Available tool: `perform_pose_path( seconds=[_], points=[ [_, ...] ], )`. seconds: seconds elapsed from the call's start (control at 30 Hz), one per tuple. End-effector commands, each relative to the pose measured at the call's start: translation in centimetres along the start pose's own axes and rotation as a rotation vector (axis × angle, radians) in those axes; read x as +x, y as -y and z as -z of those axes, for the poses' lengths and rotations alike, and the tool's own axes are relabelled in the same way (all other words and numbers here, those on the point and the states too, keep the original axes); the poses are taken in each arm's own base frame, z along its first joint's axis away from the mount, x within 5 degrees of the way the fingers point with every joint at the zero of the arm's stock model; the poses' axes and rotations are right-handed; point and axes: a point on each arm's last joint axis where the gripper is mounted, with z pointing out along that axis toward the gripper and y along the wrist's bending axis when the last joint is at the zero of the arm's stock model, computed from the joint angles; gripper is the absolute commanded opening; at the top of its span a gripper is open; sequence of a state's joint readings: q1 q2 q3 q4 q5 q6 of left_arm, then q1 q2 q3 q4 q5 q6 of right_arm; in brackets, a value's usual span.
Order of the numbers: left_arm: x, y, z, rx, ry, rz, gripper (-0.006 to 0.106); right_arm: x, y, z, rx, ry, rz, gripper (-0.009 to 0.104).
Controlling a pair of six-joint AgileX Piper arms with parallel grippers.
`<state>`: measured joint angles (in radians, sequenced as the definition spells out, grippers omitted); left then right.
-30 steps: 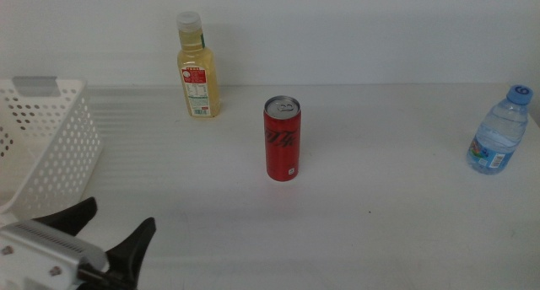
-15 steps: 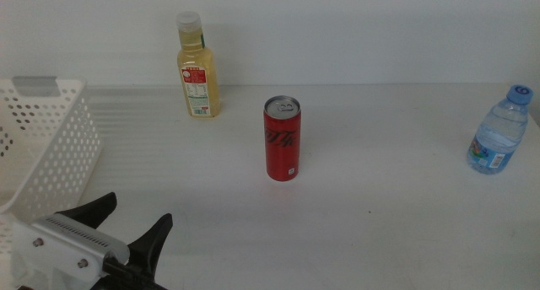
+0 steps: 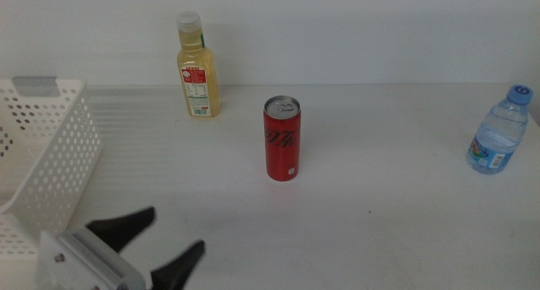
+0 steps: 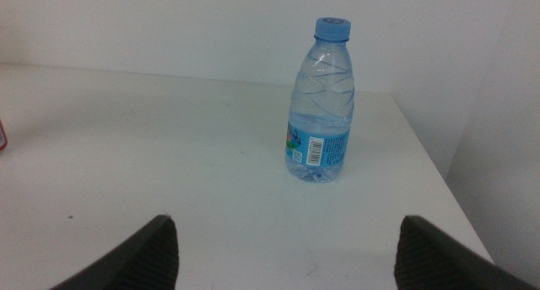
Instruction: Use arms to grab the bottles and put them into the dustbin to the left of the table.
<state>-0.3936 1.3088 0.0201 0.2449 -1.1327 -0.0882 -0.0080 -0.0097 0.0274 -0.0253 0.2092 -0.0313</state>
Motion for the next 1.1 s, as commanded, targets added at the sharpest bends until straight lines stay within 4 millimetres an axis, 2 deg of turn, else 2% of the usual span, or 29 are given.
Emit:
perform_pose_path(
  seconds=[0.0,0.1,0.67,0.87,1.07],
  points=[
    [-1.6,1.1,0.4,0.118,0.172,0.069,0.090,-1.0,0.1,0.3,0.011,0.110,0.009,0.067],
    [-1.8,1.2,0.2,0.140,0.180,0.104,0.090,-1.0,0.1,0.3,0.011,0.110,0.009,0.067],
    [-2.2,-0.3,-0.2,-0.015,0.205,0.146,0.090,-1.0,0.1,0.3,0.011,0.110,0.009,0.067],
    [-3.5,-0.9,-2.6,-0.024,0.151,0.127,0.090,-1.0,0.1,0.3,0.011,0.110,0.009,0.067],
    [-5.9,-1.8,-5.7,-0.041,0.092,0.089,0.090,-1.0,0.1,0.3,0.011,0.110,0.009,0.067]
  ],
)
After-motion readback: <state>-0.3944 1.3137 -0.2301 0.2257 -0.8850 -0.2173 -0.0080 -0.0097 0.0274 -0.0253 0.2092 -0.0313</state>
